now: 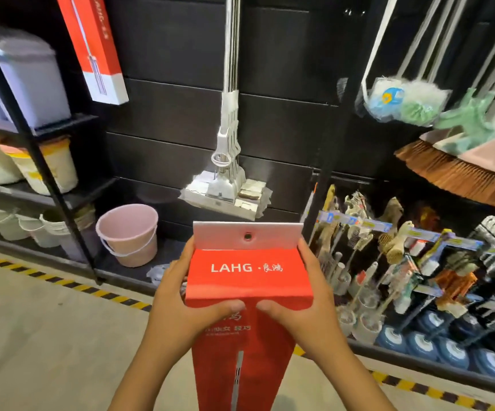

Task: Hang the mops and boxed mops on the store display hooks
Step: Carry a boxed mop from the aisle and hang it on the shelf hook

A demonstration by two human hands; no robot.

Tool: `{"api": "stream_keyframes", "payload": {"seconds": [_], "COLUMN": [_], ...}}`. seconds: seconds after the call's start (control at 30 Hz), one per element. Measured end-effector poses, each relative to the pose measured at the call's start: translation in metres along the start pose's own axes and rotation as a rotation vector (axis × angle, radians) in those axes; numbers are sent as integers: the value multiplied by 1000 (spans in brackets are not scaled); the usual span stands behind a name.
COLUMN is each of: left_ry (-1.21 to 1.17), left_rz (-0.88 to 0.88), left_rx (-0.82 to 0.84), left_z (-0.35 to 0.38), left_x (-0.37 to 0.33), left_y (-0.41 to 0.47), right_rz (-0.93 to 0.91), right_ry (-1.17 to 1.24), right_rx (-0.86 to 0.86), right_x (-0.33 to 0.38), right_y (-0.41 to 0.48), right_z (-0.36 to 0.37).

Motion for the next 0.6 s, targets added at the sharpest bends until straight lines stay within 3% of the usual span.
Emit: {"api": "stream_keyframes", "payload": {"seconds": [0.2, 0.6], "left_ry": [63, 137], "left_rz": [-7, -11], "left_rx": [24, -138], "left_z": [-34, -106], "left_x": [23, 107], "left_y": [65, 245], "right_rz": [30, -66], "right_ry": [66, 119], "right_rx": [-10, 197], "right_x": [4, 44], "right_y": [60, 279], "right_z": [44, 163]}}
Point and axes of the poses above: each hand's wrist, its own y-axis towards the middle knuckle, its own z-axis out of the palm, x = y × z, the point moved 5 cm from there along y, towards the middle knuckle, and after that the axes turned 13 degrees about z, right-handed, at the moved point
